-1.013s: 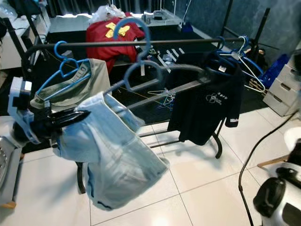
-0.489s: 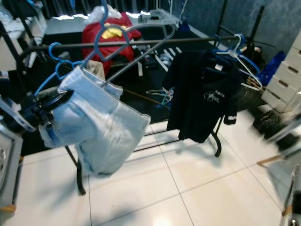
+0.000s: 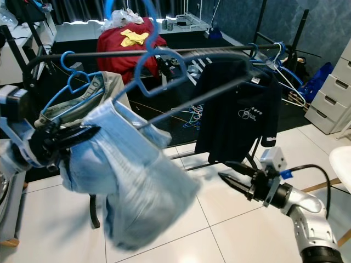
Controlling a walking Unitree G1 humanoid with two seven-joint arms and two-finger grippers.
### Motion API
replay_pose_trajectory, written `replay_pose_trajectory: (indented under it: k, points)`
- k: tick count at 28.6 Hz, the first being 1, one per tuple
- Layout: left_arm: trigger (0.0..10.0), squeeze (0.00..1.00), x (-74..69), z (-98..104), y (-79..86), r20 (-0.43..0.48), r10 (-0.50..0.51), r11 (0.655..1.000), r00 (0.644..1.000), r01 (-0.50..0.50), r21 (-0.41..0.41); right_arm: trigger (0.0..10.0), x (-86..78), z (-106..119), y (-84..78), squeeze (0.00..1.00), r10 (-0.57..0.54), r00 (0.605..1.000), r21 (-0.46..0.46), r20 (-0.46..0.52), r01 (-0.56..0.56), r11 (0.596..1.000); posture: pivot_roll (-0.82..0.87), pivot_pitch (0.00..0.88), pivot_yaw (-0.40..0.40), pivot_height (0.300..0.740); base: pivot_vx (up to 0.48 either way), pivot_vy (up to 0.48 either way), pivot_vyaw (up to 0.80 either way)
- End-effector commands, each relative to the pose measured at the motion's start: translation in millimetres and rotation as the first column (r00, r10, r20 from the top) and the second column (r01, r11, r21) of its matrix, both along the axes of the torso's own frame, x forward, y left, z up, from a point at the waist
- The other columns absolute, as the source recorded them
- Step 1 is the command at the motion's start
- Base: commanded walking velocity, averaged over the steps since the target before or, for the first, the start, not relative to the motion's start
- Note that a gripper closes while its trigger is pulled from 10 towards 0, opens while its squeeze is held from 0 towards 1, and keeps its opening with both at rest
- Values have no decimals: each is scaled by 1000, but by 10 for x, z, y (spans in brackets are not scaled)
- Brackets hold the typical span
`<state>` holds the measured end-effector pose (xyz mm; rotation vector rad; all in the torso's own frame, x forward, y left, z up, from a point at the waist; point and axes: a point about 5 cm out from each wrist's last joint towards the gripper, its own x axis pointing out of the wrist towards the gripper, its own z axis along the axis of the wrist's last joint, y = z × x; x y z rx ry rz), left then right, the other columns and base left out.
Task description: Hang hanger
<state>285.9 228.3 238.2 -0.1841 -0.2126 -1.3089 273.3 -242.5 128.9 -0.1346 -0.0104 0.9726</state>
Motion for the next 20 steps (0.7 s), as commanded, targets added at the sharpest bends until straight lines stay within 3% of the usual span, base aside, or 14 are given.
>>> replay_pose_trajectory:
  k: [1, 2, 3, 4, 6, 9, 10, 15, 20]
  points:
    - [0, 0, -28, 43, -23, 17, -27, 999, 999, 26, 35, 10000, -60, -53, 93, 275, 74, 997, 0, -29, -74, 997, -184, 52, -22, 740, 0, 0, 0]
    - [0, 0, -17, 57, -65, 24, -40, 999, 999, 39, 34, 10000, -84, -47, 187, 827, 134, 988, 75, -71, -129, 989, -182, 51, -22, 740, 0, 0, 0]
    - [0, 0, -17, 57, -65, 24, -40, 999, 999, 39, 34, 10000, -84, -47, 187, 827, 134, 988, 75, -71, -129, 989, -182, 51, -22, 740, 0, 0, 0]
    - [0, 0, -6, 81, -98, 32, -49, 998, 998, 48, 27, 10000, -118, -32, 268, 984, 208, 972, 153, -108, -190, 970, -182, 51, -22, 740, 0, 0, 0]
    - [0, 0, 5, 135, -139, 48, -67, 998, 997, 66, 15, 10000, -153, -2, 359, 1000, 308, 940, 273, -149, -261, 926, -177, 61, -25, 740, 0, 0, 0]
    - [0, 0, 14, 164, -158, 57, -73, 997, 996, 73, 10, 10000, -151, 31, 380, 1000, 340, 926, 335, -165, -271, 902, -176, 63, -27, 740, 0, 0, 0]
    - [0, 0, 32, 202, -184, 66, -80, 997, 995, 80, 4, 10000, -108, 114, 388, 1000, 355, 922, 432, -156, -260, 864, -174, 74, -30, 740, 0, 0, 0]
    - [0, 0, 39, 208, -189, 66, -83, 997, 994, 83, 4, 10000, -84, 148, 378, 1000, 347, 928, 453, -138, -253, 855, -177, 79, -25, 740, 0, 0, 0]
    - [0, 0, 50, 219, -196, 65, -87, 996, 994, 88, -7, 10000, -90, 127, 366, 1000, 338, 930, 421, -143, -252, 871, -179, 82, -23, 740, 0, 0, 0]
